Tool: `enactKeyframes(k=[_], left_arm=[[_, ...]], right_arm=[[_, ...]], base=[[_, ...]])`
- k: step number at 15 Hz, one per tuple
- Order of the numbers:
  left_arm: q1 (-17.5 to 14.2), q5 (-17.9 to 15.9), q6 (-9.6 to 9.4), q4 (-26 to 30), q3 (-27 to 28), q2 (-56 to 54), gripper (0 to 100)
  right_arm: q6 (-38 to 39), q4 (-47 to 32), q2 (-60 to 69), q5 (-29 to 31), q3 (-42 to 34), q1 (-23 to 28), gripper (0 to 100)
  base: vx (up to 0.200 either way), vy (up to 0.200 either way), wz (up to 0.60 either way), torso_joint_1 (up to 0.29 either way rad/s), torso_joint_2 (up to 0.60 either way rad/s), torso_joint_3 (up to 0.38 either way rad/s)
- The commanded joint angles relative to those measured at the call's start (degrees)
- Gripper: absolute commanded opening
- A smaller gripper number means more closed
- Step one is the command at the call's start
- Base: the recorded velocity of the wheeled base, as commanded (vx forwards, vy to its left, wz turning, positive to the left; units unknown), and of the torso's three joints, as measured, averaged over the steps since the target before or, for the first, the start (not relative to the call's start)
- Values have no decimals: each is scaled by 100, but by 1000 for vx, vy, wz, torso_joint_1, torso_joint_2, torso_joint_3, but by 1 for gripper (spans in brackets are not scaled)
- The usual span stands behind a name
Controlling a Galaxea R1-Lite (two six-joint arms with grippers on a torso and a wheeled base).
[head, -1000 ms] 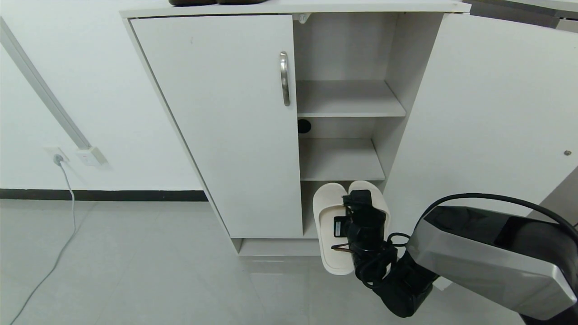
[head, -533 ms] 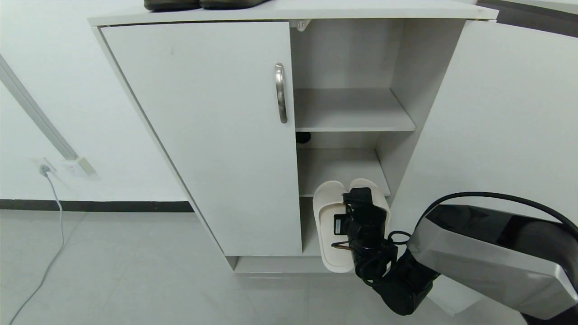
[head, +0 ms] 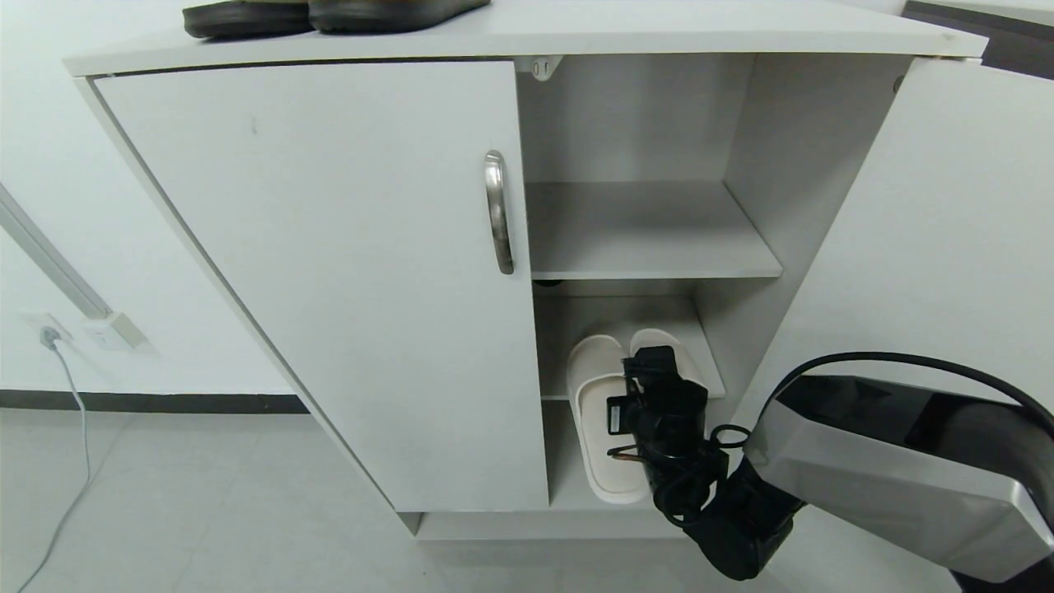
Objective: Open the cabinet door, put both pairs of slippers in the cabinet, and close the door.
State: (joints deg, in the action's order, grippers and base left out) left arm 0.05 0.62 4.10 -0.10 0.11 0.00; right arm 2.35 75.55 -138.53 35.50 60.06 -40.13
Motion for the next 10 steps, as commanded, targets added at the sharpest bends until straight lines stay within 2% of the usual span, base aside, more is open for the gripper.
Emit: enactKeyframes(k=[1, 10], left_arm=[[4, -1, 3, 1, 7, 9, 0], [-5, 17, -5, 1, -2, 9, 0]], right_arm=[[-86, -13, -16, -78, 128, 14, 0], [-103, -1481, -613, -236, 2132, 436, 0]], base=[[0, 0, 0, 0, 0, 0], [0, 0, 0, 0, 0, 0]])
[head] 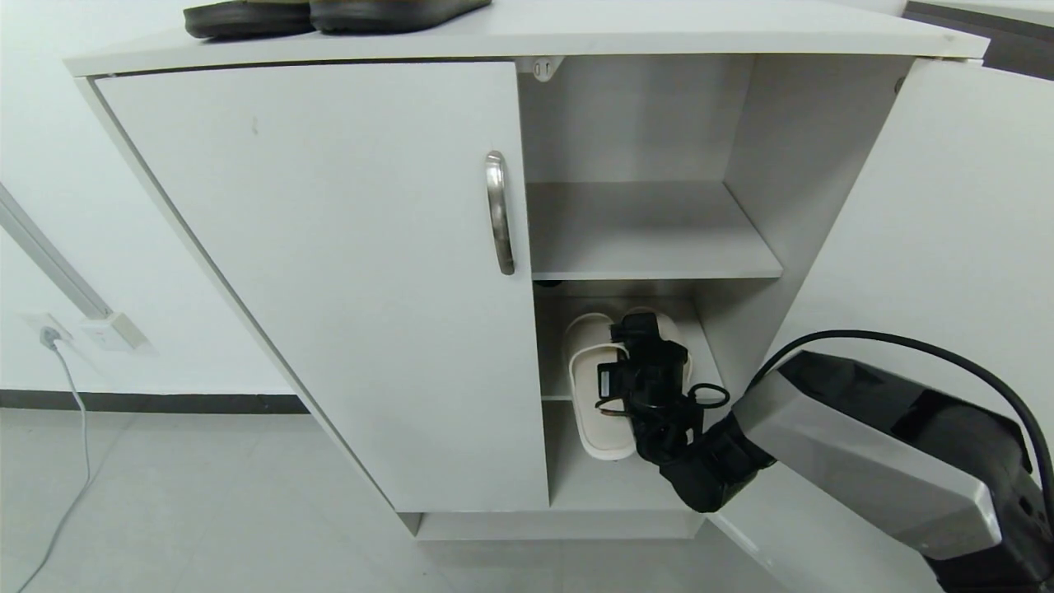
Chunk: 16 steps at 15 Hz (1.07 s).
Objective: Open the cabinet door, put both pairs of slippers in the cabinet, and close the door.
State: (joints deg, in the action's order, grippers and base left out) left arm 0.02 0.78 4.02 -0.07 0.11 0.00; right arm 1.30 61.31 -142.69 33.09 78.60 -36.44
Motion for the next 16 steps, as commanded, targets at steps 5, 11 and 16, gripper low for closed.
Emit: enactKeyframes(k=[5, 11, 16], left_arm=[[-2, 10, 2, -1, -2, 9, 0], [-2, 10, 11, -1, -2, 9, 0], [6, 19, 37, -1, -2, 9, 0]], right_arm=[[1, -717, -461, -65, 1175, 260, 0], [1, -1165, -778, -65, 2326, 304, 0], [1, -1789, -1041, -65, 3073, 357, 0]], base=[[0, 0, 0, 0, 0, 0], [0, 0, 0, 0, 0, 0], [0, 0, 0, 0, 0, 0]])
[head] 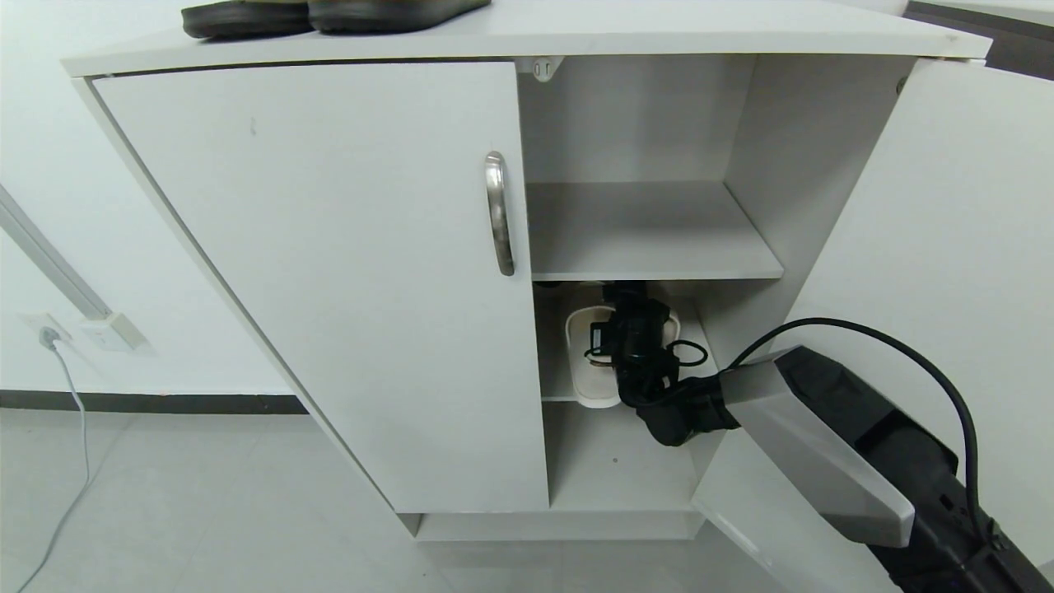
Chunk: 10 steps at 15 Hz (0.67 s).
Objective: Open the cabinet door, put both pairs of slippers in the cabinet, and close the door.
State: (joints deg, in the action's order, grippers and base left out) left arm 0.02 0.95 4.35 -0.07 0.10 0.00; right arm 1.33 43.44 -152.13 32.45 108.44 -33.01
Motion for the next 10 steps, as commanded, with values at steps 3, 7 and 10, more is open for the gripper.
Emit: enactKeyframes(k=[3, 7, 10], left_arm=[[-2, 2, 4, -1, -1, 9, 0], [-2, 2, 4, -1, -1, 9, 0], [6, 2, 4, -1, -1, 9, 0]], right_arm=[[-1, -63, -177, 7, 143, 67, 0], [-1, -81, -186, 7, 134, 76, 0], [-1, -81, -195, 7, 134, 76, 0]], base=[[0, 0, 0, 0, 0, 0], [0, 0, 0, 0, 0, 0], [0, 0, 0, 0, 0, 0]])
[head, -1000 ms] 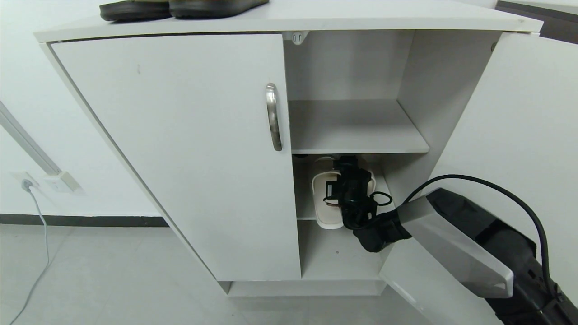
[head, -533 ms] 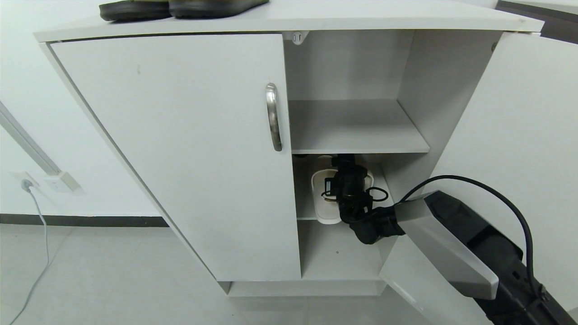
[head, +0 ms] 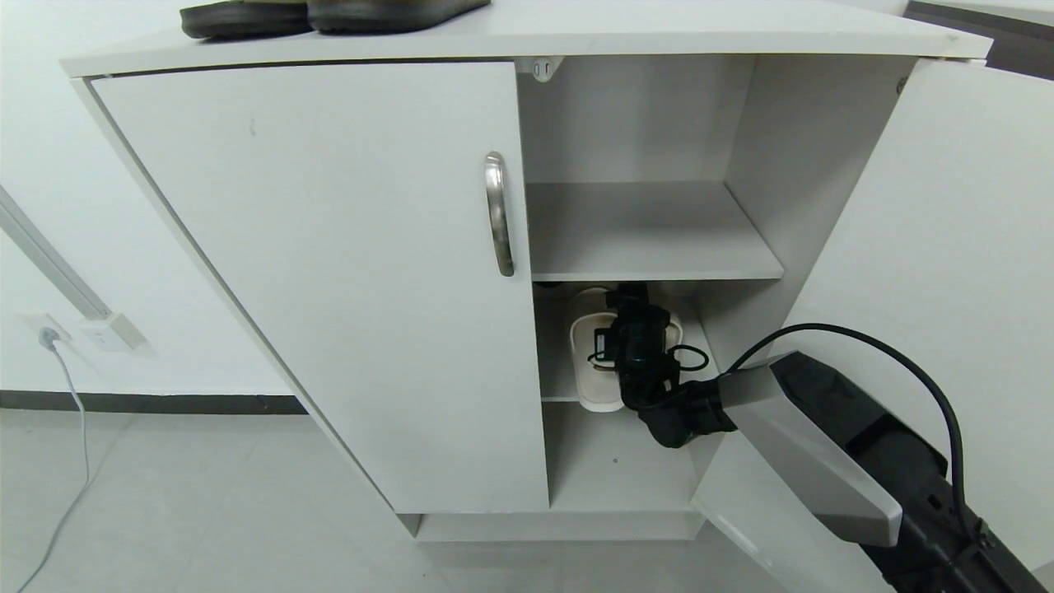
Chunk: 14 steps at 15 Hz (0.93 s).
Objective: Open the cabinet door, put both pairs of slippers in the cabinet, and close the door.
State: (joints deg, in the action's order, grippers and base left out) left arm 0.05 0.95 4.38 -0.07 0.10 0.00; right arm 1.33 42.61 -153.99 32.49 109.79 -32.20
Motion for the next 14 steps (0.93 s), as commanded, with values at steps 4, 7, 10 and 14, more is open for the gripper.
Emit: enactKeyframes(k=[4, 7, 10, 14], left_arm=[[4, 2, 2, -1, -1, 9, 0], [4, 2, 2, -1, -1, 9, 0], [-5, 2, 2, -1, -1, 9, 0], [-5, 2, 2, -1, -1, 9, 0]], right_arm=[[8, 28, -8, 3, -45, 3, 100], [-1, 275, 133, 30, -397, -24, 100], [-1, 591, 590, 30, -1197, -76, 100], [-1, 1224, 1451, 38, -2691, -270, 100]], base=[[0, 0, 0, 0, 0, 0], [0, 0, 0, 0, 0, 0], [0, 0, 0, 0, 0, 0], [0, 0, 0, 0, 0, 0]])
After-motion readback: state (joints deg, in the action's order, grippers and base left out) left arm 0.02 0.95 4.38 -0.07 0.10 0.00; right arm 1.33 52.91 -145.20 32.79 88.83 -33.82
